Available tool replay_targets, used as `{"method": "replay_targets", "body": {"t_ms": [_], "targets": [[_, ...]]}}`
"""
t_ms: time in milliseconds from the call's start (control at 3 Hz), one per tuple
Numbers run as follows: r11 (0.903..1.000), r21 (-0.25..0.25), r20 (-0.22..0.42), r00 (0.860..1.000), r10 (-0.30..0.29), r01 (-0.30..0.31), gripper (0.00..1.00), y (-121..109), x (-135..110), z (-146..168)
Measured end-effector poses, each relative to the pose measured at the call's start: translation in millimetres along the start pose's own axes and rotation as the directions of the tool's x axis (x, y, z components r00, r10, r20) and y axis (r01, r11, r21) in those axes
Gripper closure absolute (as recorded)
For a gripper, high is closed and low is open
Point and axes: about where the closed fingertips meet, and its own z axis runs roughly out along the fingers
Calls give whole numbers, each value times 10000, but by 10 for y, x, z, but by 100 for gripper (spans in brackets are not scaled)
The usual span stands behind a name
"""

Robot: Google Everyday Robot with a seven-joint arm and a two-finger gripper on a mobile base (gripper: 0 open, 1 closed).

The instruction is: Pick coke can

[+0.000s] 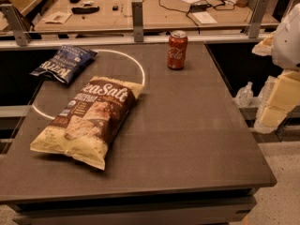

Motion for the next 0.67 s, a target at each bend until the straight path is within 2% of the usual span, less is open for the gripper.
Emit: {"method": "replay_targets", "body": {"t_ms": [667], "targets": [[9999, 111, 243, 9997, -14, 12, 0, -5, -11, -32]]}}
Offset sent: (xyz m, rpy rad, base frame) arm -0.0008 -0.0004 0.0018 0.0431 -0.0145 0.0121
